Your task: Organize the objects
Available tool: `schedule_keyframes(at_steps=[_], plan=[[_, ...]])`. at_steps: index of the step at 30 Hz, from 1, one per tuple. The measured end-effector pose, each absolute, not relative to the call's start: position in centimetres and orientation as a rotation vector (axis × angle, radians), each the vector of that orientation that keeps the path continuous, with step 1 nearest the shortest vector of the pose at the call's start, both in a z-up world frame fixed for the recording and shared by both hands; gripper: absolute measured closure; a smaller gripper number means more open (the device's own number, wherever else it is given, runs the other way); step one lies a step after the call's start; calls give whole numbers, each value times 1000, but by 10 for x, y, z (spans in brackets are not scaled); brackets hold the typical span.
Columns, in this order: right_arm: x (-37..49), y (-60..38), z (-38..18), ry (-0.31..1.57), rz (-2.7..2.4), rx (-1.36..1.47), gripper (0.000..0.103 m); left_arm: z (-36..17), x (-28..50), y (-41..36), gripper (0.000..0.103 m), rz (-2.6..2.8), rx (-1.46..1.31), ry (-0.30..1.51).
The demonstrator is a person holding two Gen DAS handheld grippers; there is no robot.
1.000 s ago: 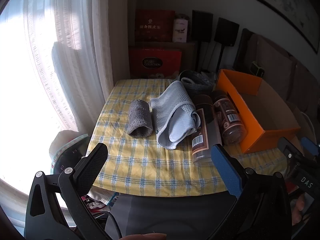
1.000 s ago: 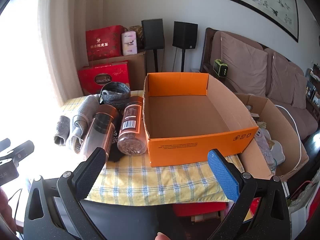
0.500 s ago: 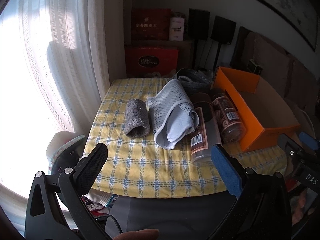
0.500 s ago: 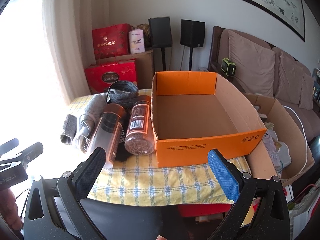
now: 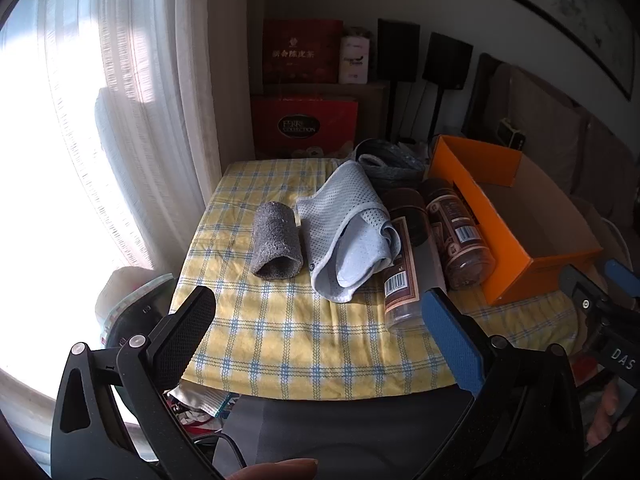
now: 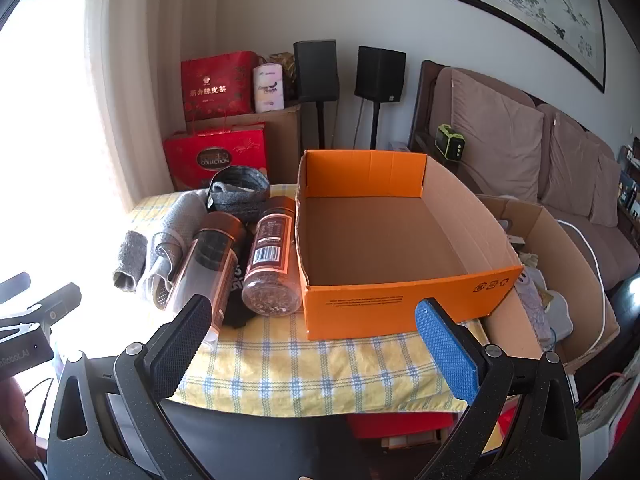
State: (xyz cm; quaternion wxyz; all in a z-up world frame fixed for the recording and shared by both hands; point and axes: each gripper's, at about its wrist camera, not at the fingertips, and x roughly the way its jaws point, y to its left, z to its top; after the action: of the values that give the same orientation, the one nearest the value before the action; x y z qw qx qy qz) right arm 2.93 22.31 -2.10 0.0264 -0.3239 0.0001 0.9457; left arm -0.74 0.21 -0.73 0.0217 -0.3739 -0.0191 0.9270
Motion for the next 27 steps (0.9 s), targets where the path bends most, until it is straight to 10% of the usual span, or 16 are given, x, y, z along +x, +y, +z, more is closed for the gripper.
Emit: schedule_keyframes(at_steps=[27], plan=[[14, 233, -25, 27, 2930, -1005, 0, -45, -45, 21, 13, 2638, -1252, -168]])
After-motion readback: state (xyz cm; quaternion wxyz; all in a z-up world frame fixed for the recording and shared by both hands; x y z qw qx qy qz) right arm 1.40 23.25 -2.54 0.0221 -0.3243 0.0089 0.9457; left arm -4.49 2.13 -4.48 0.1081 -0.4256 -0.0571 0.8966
